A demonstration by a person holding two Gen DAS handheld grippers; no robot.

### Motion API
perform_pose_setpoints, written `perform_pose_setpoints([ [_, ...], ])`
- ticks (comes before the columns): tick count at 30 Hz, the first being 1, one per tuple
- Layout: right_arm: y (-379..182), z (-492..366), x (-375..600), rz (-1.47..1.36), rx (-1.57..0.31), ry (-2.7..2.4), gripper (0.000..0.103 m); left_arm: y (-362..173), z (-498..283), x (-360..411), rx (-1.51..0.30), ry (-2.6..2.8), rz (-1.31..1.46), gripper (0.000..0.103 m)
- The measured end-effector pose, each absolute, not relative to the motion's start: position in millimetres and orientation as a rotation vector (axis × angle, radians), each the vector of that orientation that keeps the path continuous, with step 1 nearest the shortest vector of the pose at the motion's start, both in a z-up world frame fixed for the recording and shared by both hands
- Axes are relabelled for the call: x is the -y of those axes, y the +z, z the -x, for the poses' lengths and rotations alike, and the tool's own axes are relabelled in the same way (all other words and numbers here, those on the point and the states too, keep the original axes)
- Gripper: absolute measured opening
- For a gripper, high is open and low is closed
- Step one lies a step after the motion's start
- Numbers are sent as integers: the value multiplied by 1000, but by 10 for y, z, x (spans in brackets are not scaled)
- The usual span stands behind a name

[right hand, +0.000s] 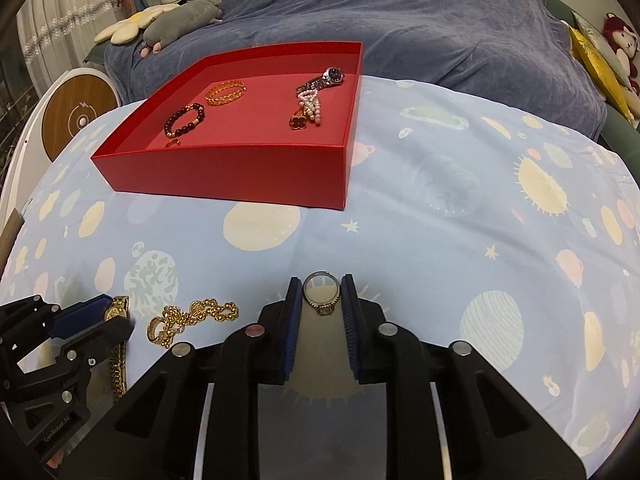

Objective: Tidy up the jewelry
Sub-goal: 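Carry the gold watch and silver ring into the red box with both tools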

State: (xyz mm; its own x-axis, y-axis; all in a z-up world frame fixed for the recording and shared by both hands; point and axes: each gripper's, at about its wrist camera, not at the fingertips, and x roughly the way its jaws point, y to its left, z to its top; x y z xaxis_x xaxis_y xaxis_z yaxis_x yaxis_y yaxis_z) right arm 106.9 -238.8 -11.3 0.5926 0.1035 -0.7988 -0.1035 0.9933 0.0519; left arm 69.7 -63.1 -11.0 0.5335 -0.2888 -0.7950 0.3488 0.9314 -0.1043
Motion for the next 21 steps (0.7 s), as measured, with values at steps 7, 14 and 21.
perform_pose_setpoints([
  [7,9,-1012,2387,-33,-907,145,19,7,-730,468,-946,-388,16,20],
  [14,437,-893,2310,-82,-828,225,19,364,-812,214,-898,-369,79,20],
  [21,1048,-1221,2307,-148,-731,284,19,967,-1264,8,-797,-346,135,20],
])
